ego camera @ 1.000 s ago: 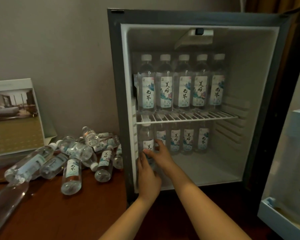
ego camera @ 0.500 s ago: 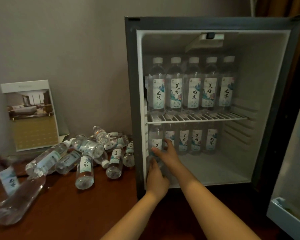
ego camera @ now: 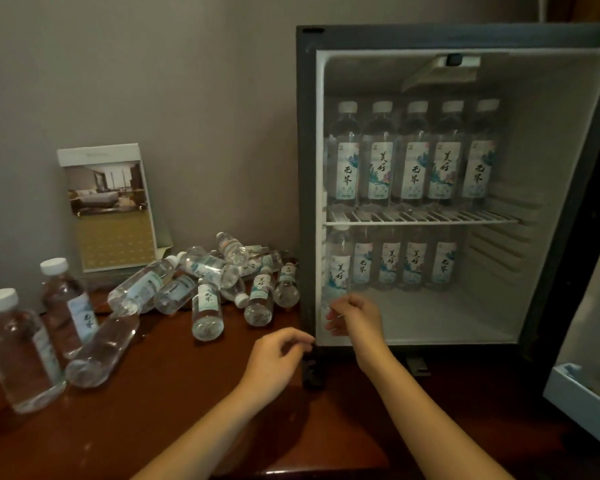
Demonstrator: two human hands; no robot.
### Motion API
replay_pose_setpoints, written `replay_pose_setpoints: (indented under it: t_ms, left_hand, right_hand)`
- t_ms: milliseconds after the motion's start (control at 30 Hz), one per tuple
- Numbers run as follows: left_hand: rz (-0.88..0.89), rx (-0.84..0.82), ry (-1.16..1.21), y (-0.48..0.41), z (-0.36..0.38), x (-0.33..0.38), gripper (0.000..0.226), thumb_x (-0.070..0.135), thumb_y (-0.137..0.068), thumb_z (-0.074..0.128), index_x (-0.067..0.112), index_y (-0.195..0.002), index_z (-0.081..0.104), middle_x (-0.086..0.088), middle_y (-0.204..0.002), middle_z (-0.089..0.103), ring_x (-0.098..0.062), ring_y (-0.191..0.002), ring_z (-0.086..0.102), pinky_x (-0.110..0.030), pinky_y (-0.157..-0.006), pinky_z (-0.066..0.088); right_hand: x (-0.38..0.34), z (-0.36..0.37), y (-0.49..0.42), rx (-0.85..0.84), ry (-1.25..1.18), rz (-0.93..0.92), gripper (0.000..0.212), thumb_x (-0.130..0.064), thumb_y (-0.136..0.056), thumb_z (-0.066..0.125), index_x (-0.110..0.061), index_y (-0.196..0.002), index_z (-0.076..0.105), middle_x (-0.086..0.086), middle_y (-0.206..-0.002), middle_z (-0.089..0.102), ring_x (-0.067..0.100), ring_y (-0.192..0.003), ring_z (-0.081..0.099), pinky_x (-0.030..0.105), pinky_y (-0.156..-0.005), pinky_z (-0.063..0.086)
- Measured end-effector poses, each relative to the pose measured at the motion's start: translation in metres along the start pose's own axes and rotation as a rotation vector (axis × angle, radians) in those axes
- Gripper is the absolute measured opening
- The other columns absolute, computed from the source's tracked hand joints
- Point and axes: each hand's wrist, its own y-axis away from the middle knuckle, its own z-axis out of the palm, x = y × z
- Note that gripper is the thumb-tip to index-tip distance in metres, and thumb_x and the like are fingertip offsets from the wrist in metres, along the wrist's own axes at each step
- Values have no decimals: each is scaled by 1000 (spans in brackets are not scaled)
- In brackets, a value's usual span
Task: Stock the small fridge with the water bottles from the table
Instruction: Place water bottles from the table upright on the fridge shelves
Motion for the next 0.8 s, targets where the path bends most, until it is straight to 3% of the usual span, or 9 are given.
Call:
replay_pose_setpoints:
  t_ms: [100,200,300,400,500,600,800]
  left_hand:
    - [-76,106,3,5,-31,-16,30,4,-88,56,31,-82,67,11,-79,70,-10,-75,65,-26,-69,49]
    - [-129,234,15,9,-66,-34,33,0,-87,55,31,-79,65,12,-78,68,-3,-71,61,-23,-67,45]
    - [-149,394,-124,17,-105,-51,26,1,-84,57,24,-87,67,4,-91,68,-11,-86,62,-25,-78,45]
    - [-239,495,-418,27,-144,-68,26,4,-84,55,12,-107,64,-8,-112,60,-24,-108,54,-32,-92,40]
    - [-444,417,-707,35,-173,-85,40,15,-86,54,10,-126,51,-15,-130,47,-34,-123,42,-41,-101,35]
    - [-588,310,-849,38,-186,-95,50,28,-88,53,8,-132,39,-19,-136,39,-38,-126,38,-43,-103,36]
    - [-591,393,-902,36,-190,-105,55,37,-88,57,11,-132,38,-16,-134,40,-38,-120,42,-43,-95,43]
  right_hand:
    - [0,24,17,-125,15,-59,23,-4,-91,53,-8,-68,55,7,-61,57,12,-47,54,20,-48,44]
    - [-1,51,26,-220,45,-78,24,-5,-91,53,-9,-68,54,6,-61,57,8,-42,54,19,-44,42]
    - [2,78,31,-280,87,-55,21,-8,-92,54,-10,-71,55,6,-63,58,14,-50,55,21,-48,43]
    - [9,107,36,-354,157,-9,17,-12,-92,54,-11,-75,57,5,-65,60,15,-54,57,22,-51,45]
    - [19,136,41,-448,230,31,19,-13,-93,53,-14,-74,54,4,-66,60,14,-52,56,20,-47,42]
    - [30,160,45,-509,259,85,20,-14,-93,52,-16,-73,52,3,-66,60,13,-51,55,19,-45,41]
    - [41,185,50,-563,332,155,17,-18,-95,50,-17,-78,55,0,-67,61,11,-53,56,19,-49,43]
